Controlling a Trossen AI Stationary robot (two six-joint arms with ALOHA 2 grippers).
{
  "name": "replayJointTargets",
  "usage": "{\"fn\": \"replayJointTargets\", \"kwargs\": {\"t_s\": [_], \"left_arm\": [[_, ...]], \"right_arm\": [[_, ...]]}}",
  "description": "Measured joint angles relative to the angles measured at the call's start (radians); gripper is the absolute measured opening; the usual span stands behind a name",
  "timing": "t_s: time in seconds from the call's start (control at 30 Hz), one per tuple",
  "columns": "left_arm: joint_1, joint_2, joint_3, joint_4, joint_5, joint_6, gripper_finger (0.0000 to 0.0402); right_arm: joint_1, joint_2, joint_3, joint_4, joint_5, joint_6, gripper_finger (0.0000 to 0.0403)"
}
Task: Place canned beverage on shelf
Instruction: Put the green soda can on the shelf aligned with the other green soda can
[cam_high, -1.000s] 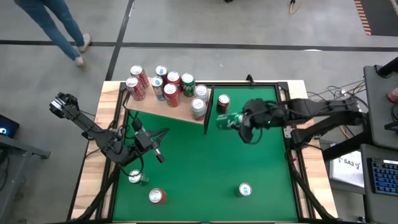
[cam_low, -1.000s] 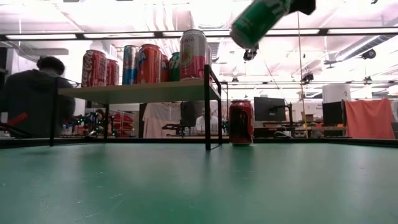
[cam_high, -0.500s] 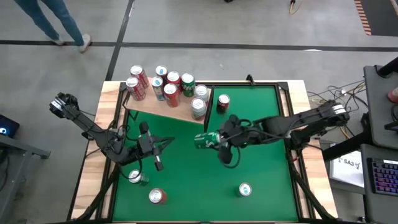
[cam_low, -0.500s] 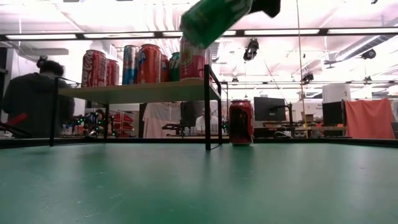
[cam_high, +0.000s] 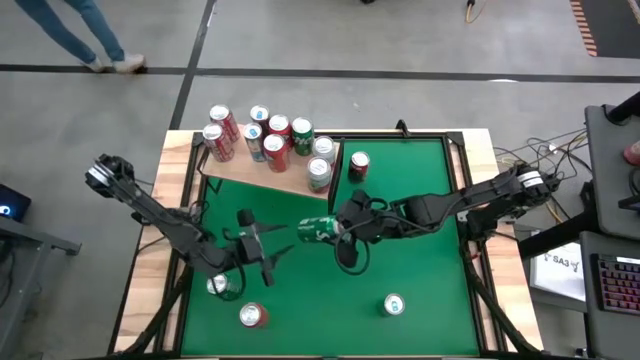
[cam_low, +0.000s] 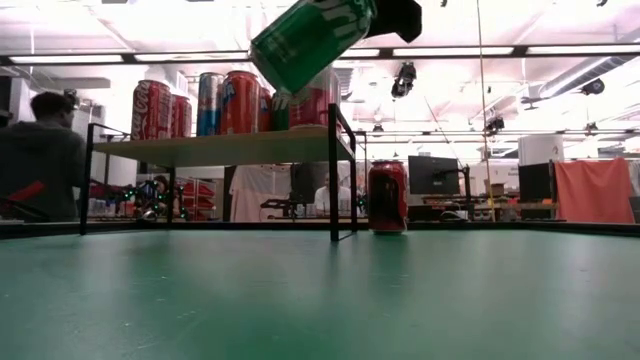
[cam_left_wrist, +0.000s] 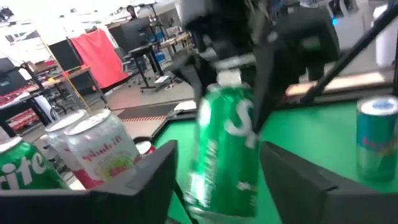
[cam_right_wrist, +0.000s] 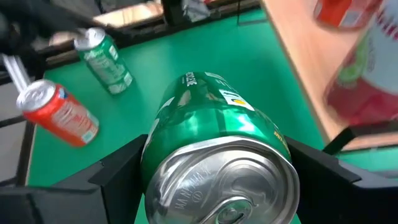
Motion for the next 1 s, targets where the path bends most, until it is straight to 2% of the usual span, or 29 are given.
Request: {"fn": "replayJointTargets", "kwargs": {"t_s": [0.17,0.33,0.87,1.0], "left_arm": [[0.019,0.071,0.0,-0.002,0.0,0.0,0.027],[0.059,0.126,0.002,-0.003,-0.004,-0.036,0.0297],[0.095,0.191,0.023,-0.064,-0.02,-0.103,0.0305],[0.102,0.19,0.023,-0.079,-0.017,-0.14,0.0305]], "right_arm": [[-0.001,0.014,0.002,0.047,0.021,-0.032,0.0302],[-0.001,0.044,0.035,0.051,0.031,-0.058,0.0302],[-0.001,0.182,0.196,-0.039,0.043,-0.148,0.0302],[-0.003,0.206,0.231,-0.078,0.093,-0.149,0.0302]]}}
